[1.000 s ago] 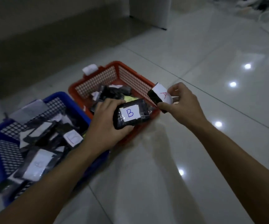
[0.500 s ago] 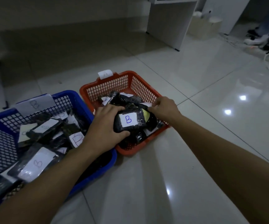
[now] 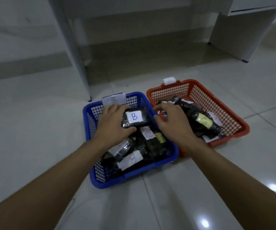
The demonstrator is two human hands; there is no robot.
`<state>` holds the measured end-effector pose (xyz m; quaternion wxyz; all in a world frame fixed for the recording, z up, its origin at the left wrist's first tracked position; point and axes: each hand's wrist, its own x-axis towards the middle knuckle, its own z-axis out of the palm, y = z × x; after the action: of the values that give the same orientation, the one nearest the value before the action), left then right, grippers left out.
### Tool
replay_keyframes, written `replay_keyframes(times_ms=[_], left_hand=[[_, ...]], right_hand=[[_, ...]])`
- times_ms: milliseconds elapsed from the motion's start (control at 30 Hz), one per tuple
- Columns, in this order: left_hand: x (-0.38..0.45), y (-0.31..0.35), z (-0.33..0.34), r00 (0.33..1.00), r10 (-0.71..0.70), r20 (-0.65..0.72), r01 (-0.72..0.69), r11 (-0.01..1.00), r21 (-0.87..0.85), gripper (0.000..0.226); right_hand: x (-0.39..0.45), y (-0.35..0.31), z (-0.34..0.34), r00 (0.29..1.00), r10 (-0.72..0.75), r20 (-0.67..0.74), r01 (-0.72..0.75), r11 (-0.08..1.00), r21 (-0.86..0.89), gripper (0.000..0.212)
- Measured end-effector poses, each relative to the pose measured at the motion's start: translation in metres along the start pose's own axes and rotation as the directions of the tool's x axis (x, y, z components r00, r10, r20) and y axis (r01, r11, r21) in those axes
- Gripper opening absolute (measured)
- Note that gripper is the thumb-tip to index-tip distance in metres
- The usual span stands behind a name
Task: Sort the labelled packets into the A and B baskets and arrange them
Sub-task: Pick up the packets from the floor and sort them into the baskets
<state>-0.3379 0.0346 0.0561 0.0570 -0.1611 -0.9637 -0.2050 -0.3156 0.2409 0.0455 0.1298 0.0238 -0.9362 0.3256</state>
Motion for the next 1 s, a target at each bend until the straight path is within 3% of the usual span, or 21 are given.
replay_keyframes(times_ms=[133,233,400,533,733,833,1000], left_hand=[[-0.015,-0.021,0.006,0.965,-0.190,0.178,0.161,0.972,0.169,0.083],[-0.016,-0.020,0.009,0.954,-0.211,0.215,0.178,0.971,0.161,0.095],[0.006,0.020,0.002,0.988,0.060,0.145,-0.073,0.994,0.084,0.091],[0.016,0.088,0.019,0.949,0.293,0.115,-0.285,0.955,-0.079,0.077],[-0.013,0.232,0.086,0.778,0.590,0.216,-0.533,0.802,-0.270,0.071],[-0.043,0.310,0.122,0.650,0.712,0.267,-0.607,0.697,-0.381,0.060],[-0.100,0.419,0.182,0.472,0.796,0.380,-0.645,0.605,-0.467,0.074]], right_hand=[[-0.005,-0.014,0.017,0.999,0.002,0.043,-0.001,1.000,-0.017,0.026],[-0.010,-0.012,0.014,0.999,0.013,0.030,-0.013,1.000,-0.016,0.028],[-0.029,0.010,-0.015,0.992,0.070,-0.102,-0.070,0.998,0.001,0.025],[-0.066,0.043,-0.058,0.958,0.160,-0.237,-0.164,0.986,0.006,0.023],[-0.187,0.103,-0.156,0.829,0.407,-0.383,-0.460,0.886,-0.056,0.023],[-0.259,0.132,-0.204,0.725,0.509,-0.465,-0.596,0.801,-0.052,0.024],[-0.362,0.179,-0.255,0.500,0.617,-0.608,-0.758,0.651,0.038,0.022]])
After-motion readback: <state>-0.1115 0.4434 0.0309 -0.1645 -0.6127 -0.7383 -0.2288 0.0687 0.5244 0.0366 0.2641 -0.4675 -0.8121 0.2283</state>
